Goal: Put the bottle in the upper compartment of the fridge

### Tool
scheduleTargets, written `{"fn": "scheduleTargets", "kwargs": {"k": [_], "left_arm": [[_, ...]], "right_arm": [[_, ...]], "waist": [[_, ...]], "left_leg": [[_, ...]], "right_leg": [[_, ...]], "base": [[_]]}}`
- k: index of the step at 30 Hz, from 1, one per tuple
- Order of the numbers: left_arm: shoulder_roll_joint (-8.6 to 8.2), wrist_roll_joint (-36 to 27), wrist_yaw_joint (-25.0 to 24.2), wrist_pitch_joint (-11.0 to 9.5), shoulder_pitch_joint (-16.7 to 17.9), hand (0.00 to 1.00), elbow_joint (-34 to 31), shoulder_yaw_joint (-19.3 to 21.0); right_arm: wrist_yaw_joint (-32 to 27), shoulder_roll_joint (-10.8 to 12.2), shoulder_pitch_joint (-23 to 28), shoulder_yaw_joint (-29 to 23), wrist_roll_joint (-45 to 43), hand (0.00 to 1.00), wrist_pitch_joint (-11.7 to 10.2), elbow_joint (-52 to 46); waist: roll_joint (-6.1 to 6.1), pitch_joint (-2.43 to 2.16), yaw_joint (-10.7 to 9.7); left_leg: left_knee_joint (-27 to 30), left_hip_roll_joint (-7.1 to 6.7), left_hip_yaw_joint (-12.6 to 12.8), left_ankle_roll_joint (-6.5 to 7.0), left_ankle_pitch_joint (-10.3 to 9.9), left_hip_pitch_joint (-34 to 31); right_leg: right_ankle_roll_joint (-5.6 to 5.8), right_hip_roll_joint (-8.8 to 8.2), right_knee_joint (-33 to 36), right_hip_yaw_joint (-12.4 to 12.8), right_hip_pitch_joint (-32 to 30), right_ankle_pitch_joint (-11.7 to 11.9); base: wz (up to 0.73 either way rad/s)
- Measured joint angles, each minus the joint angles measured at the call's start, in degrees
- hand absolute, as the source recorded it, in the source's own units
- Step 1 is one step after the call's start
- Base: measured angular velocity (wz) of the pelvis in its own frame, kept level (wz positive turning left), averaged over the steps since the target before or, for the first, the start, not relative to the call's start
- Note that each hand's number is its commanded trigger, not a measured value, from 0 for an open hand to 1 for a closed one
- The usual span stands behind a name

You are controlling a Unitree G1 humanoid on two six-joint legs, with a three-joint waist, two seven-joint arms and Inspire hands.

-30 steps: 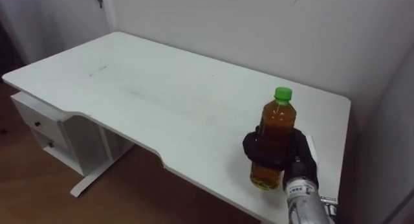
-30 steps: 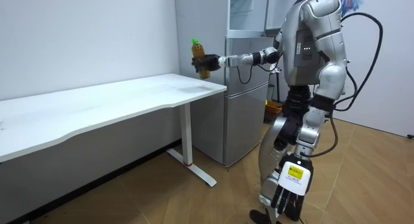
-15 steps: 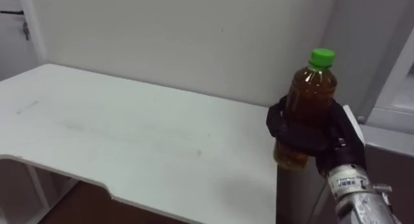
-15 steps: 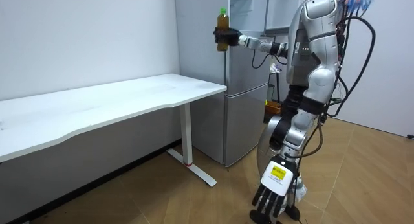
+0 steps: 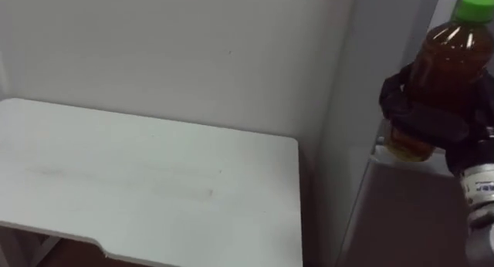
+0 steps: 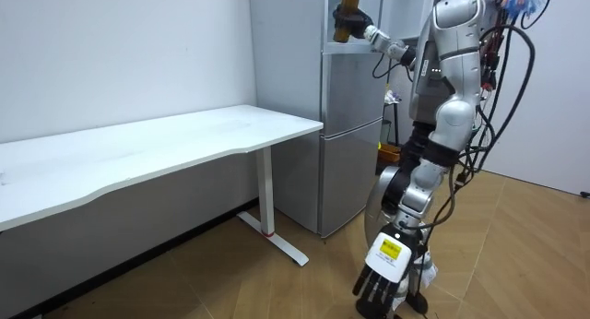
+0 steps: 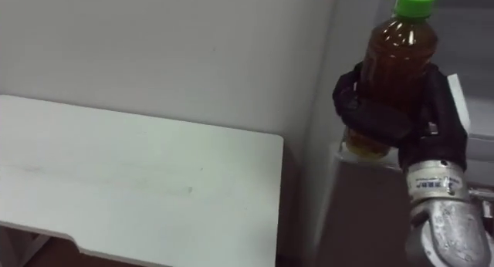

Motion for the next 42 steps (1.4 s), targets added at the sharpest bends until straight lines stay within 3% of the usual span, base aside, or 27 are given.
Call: {"fn": "scheduleTargets", "kwargs": {"k": [4, 9, 13, 16, 29, 42], "left_arm": [[0.02, -0.6, 0.1, -0.2, 0.0, 0.00, 0.0, 1.4], [0.08, -1.1, 0.6, -0.3, 0.0, 0.00, 0.1, 3.4], [0.14, -1.1, 1.6, -0.3, 0.0, 0.00, 0.1, 3.4], [0.14, -1.1, 2.1, -0.3, 0.0, 0.00, 0.5, 3.4], [0.16, -0.9, 2.4, -0.5, 0.1, 0.00, 0.1, 3.3], [0.29, 0.6, 2.2, -0.8, 0.1, 0.00, 0.1, 3.6]], "right_arm": [[0.0, 0.0, 0.0, -1.6, 0.2, 1.00, 0.3, -0.6], [-1.0, -0.5, 0.0, -5.2, 0.4, 1.00, 0.6, -2.9], [-2.0, -4.7, 0.0, -5.7, 1.9, 1.00, 0.6, -3.4], [-2.1, -4.8, 0.0, -5.8, 2.0, 1.00, 0.8, -3.5], [-3.5, -5.3, -0.3, -7.4, 5.0, 1.00, 1.2, -0.2], [-6.9, -5.4, -4.8, -7.4, 7.1, 1.00, 1.2, 10.9]], "waist": [[-0.54, -0.14, -1.5], [-1.23, -0.14, -1.6], [-1.33, -0.17, -2.0], [-1.36, -0.13, -2.5], [-1.15, 0.04, -2.4], [-1.06, 0.06, -0.7]], "left_leg": [[-0.4, 0.14, 0.1, -0.15, -0.1, 0.4], [-0.5, 0.67, 0.9, -0.40, -0.2, 0.6], [-0.5, 0.78, 1.2, -0.46, -0.2, 0.7], [-0.7, 0.78, 1.5, -0.49, -0.2, 1.0], [-0.4, 0.78, 1.5, -0.52, -0.3, 0.6], [-0.4, 0.76, 1.3, -0.55, -0.3, 0.1]], "right_leg": [[-0.01, 0.05, 0.1, 0.5, 0.0, 0.0], [0.00, 0.33, 0.6, 1.7, -0.4, 0.0], [0.00, 0.34, 0.6, 1.6, -0.5, 0.0], [-0.02, 0.49, 0.6, 2.9, -0.5, 0.0], [-0.08, 0.71, 0.7, 2.8, -0.8, 0.0], [-0.08, 0.91, 0.6, 2.7, -0.8, 0.0]], "base": [[-0.05], [-0.08], [-0.06], [-0.08], [0.00], [0.00]]}}
